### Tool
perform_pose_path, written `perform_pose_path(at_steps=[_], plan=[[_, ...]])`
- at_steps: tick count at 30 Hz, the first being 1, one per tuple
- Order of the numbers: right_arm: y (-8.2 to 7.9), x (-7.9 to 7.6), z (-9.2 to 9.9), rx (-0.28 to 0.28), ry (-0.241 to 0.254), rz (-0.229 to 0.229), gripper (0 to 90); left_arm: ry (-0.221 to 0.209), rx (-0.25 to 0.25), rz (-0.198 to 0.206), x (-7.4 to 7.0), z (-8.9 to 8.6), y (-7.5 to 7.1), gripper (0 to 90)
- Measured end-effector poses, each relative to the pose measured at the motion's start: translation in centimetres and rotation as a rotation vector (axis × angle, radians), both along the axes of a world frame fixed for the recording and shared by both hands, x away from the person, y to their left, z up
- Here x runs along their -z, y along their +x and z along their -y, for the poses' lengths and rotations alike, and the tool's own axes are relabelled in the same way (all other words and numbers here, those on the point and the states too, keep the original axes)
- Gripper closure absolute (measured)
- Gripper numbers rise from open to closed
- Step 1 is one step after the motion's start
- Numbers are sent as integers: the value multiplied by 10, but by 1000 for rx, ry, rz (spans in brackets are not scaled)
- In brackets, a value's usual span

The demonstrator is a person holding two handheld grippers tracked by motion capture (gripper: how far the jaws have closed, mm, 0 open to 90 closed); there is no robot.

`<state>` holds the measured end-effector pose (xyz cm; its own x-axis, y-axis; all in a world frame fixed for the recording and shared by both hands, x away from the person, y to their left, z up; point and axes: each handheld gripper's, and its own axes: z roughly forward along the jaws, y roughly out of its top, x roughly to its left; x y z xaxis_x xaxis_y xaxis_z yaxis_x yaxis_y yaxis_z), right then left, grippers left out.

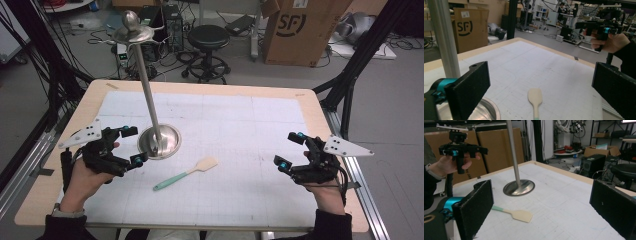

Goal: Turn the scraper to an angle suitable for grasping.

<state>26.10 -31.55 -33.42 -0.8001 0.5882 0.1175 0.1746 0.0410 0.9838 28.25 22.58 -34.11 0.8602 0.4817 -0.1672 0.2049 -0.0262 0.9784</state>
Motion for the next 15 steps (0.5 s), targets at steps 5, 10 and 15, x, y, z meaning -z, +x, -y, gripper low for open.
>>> perform_pose_path(at_steps=[5,10,15], plan=[[-1,1,0,-1,-3,-2,40,-18,17,-11,0,1,1,22],[-3,0,4,7,-8,2,41,32,-65,48,1,9,0,22],[-2,1,6,15,0,0,41,18,-27,108,7,18,-3,45]])
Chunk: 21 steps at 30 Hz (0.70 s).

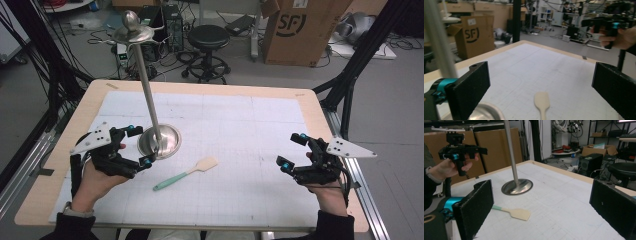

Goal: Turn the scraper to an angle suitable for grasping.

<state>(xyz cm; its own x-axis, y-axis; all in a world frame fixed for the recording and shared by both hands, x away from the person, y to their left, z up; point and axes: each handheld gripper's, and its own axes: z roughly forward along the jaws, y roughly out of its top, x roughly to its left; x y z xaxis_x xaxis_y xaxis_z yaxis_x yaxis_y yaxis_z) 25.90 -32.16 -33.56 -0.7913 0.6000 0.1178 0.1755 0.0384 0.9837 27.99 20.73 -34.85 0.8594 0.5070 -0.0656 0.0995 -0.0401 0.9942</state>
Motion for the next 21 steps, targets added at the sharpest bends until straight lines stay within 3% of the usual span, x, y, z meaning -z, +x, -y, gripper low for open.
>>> perform_pose_path(at_steps=[3,4,5,6,10,12,13,14,17,18,21], plan=[[1,2,-1,-2,-1,-7,41,22,5,11,5,10,-2,273],[1,3,-1,-3,-3,-7,41,47,-14,6,7,13,-2,386],[1,3,-1,-3,-3,-7,41,65,-30,-8,9,16,-2,386],[1,4,-2,-6,-8,-15,42,61,-23,-19,12,19,-2,488],[-1,3,-1,-23,20,-16,51,71,26,-55,20,29,0,536],[-3,2,-1,-26,22,-7,51,100,24,-51,22,32,0,632],[-3,2,-1,-26,22,-7,51,111,17,-53,23,33,0,632],[-5,1,-2,-31,13,-5,51,120,13,-59,25,34,1,747],[-6,3,-3,-31,1,-10,51,159,6,-79,33,37,5,830],[-6,4,-2,-30,3,-15,51,181,8,-99,36,39,6,882],[-5,7,-1,-26,-1,-25,51,245,22,-166,45,45,12,891]])
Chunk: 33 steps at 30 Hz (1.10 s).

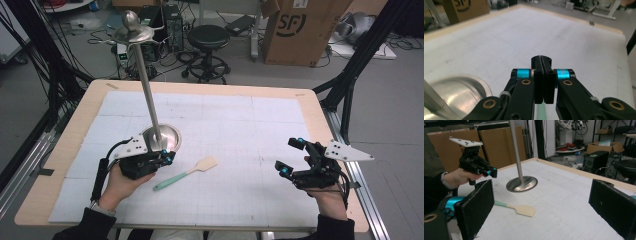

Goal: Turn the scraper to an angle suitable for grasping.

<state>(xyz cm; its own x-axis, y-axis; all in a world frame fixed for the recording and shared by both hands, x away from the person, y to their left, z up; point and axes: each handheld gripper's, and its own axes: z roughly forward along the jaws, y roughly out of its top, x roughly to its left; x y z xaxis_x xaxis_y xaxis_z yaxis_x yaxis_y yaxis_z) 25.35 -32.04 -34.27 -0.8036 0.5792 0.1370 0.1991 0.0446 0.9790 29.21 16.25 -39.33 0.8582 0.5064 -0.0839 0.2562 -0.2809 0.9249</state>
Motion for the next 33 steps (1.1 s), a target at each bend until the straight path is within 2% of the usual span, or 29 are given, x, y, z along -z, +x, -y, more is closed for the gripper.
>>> perform_pose_path(at_steps=[2,5,7,10,13,15,20,22,25,27,30,33], plan=[[0,1,1,3,1,-6,51,38,6,-55,7,5,2,897],[0,2,1,7,0,-12,51,54,35,-56,21,9,-2,898],[0,1,1,0,-1,-8,51,116,45,-87,28,14,-3,899],[1,2,0,-2,-2,-8,51,128,57,-116,34,16,-4,899],[2,2,0,-5,0,-9,51,148,69,-130,38,17,-6,899],[4,4,0,-8,4,-25,51,169,86,-121,42,16,-10,898],[6,6,0,-11,11,-31,51,216,116,-151,51,15,-14,898],[6,6,0,-8,13,-31,51,258,106,-164,54,16,-14,898],[7,6,-2,-21,25,-42,51,258,101,-161,55,14,-13,897],[6,5,-3,-27,36,-47,51,254,77,-166,55,12,-11,897],[6,5,-3,-32,37,-44,51,262,10,-151,55,7,-7,898],[7,6,-4,-33,33,-52,51,248,-32,-156,56,2,0,898]])
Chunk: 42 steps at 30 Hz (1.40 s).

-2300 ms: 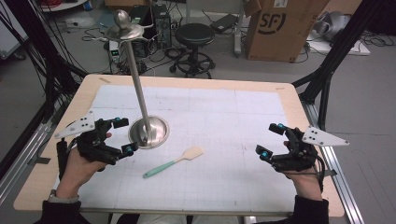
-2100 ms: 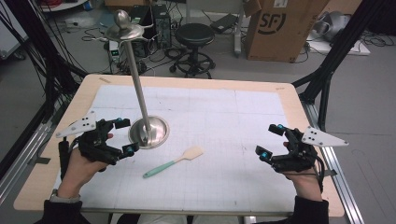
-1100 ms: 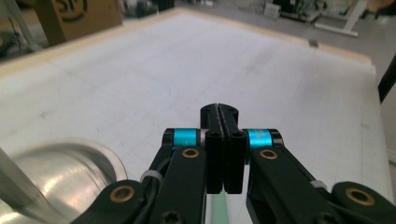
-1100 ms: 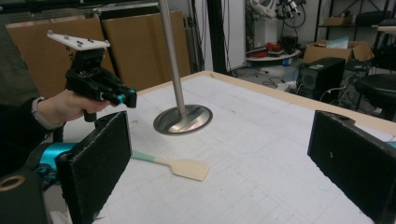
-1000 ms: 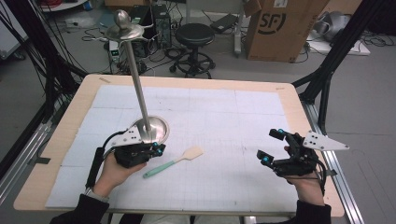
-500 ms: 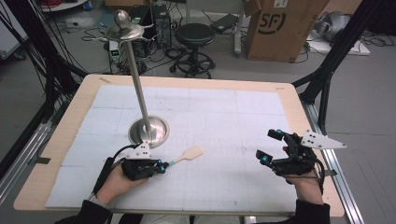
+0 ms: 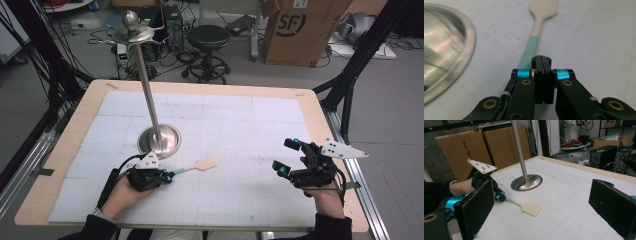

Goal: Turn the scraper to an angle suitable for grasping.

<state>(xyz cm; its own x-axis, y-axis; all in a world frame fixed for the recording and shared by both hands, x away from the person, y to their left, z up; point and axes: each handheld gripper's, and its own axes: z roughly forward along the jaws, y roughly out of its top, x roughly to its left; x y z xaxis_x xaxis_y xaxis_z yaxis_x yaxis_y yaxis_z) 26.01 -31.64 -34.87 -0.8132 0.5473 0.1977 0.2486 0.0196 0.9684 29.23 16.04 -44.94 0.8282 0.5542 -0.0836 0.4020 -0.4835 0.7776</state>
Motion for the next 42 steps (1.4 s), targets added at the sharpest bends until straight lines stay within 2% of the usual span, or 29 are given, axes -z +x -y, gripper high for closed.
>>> perform_pose_path(at_steps=[4,6,9,10,12,15,18,21,22,24,26,27,29,31,33,38,42], plan=[[3,4,-2,3,-7,-12,51,-17,-17,-7,-1,0,1,898],[3,4,-4,-2,-11,-12,51,-61,-21,-11,-5,2,1,898],[2,3,-7,-11,-9,-9,51,-103,-34,1,-14,9,4,898],[2,2,-8,-19,-10,-12,51,-120,-37,2,-16,12,6,898],[3,2,-9,-21,-13,-11,51,-103,-46,4,-18,21,14,898],[3,2,-10,-26,-9,-15,51,-129,-99,-33,-14,30,27,898],[4,2,-10,-29,-11,-13,51,-103,-131,-40,-10,37,37,897],[6,3,-9,-29,-2,-21,51,-75,-124,-20,-10,44,41,890],[6,3,-9,-29,-2,-21,51,-68,-118,-22,-9,46,43,890],[7,4,-7,-45,36,-23,51,-44,-120,-32,-5,51,46,897],[6,4,-6,-41,39,-18,51,-13,-124,-47,-1,55,47,897],[6,4,-6,-41,39,-18,51,-19,-126,-45,-1,56,48,897],[6,4,-5,-40,42,-9,51,-3,-124,-36,-2,58,46,898],[6,3,-3,-35,47,-17,51,3,-93,-36,-3,61,43,900],[6,4,-3,-34,44,-18,51,27,-70,-14,-3,64,39,900],[6,5,-3,-38,40,-22,51,43,-1,-22,-5,66,30,900],[6,5,-4,-30,27,-15,51,57,77,-37,-7,67,21,900]])
